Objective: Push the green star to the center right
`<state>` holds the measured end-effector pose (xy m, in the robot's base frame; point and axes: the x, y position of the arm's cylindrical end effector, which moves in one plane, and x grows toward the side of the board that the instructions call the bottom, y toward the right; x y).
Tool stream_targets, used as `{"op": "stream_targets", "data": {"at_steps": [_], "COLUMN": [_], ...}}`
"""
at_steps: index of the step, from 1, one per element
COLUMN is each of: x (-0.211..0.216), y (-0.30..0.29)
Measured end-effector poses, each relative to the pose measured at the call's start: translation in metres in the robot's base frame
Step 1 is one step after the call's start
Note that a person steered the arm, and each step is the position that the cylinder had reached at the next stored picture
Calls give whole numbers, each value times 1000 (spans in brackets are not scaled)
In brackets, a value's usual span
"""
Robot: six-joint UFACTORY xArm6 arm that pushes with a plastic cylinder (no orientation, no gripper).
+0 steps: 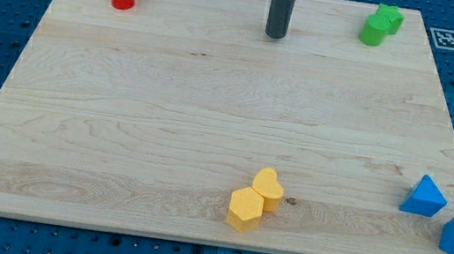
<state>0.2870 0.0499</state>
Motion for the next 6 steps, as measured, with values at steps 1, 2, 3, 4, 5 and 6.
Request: {"op": "stream_targets", "data": {"at_steps": [1,2,3,4,5,6], "x": [-2,-3,-9,-37,-52,-70], "y": [0,0,0,12,59,107]}}
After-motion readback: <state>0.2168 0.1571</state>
